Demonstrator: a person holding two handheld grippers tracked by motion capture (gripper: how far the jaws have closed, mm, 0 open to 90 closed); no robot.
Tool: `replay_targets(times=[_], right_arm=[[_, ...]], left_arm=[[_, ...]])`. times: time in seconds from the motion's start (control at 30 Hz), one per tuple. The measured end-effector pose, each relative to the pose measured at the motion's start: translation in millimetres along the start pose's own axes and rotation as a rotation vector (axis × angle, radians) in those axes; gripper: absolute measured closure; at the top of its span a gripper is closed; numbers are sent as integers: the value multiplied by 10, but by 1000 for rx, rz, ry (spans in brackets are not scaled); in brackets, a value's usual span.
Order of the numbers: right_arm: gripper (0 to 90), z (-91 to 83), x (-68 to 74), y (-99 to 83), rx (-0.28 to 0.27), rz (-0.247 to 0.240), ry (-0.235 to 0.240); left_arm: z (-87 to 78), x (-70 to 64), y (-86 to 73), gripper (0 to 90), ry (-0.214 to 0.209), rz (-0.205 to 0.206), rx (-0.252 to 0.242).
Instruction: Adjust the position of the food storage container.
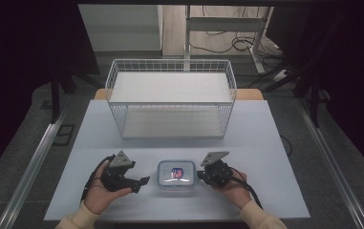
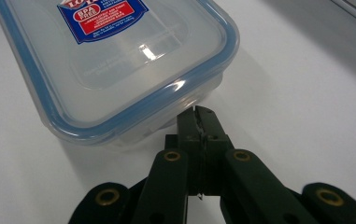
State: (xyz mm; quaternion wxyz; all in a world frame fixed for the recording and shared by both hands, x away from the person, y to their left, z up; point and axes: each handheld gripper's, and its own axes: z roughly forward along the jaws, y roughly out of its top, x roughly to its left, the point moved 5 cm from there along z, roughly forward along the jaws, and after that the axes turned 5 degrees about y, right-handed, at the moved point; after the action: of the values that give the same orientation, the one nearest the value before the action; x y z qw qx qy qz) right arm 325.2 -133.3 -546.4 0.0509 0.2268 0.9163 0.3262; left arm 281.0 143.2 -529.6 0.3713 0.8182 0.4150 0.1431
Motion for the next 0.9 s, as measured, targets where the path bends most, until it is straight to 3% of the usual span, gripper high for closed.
replay_targets(times=[0.13,0.2,0.3,0.4,0.43,0.47,0.53,0.6,0.7,0.9], right_arm=[[894,22,1,15,-8,4,5],[894,-19,-8,5,-13,2,-16],[894,-162,-31,-21,-73,38,-53],[886,-421,-45,-112,-187,104,-63],[886,-421,-45,-112,-187,104,-63],[819,-472,-48,-144,-213,119,-63],[517,-538,-67,-196,-279,174,-56],[346,-574,-123,-238,-337,249,-72],[286,-576,-165,-246,-366,318,-25],[242,-542,-111,-224,-357,299,2]], left_arm=[[1,16,-6,195,1,-5,-1],[-3,13,-12,197,4,-3,-2],[-17,-1,-9,201,3,0,-9],[-15,-18,-5,205,2,6,-13],[-11,-22,-5,205,1,9,-12],[-7,-26,-6,205,0,9,-11],[-1,-33,-6,204,0,8,-12],[5,-36,-1,203,1,7,-15],[10,-30,-1,196,7,2,-15],[-7,7,-4,191,3,-27,-27]])
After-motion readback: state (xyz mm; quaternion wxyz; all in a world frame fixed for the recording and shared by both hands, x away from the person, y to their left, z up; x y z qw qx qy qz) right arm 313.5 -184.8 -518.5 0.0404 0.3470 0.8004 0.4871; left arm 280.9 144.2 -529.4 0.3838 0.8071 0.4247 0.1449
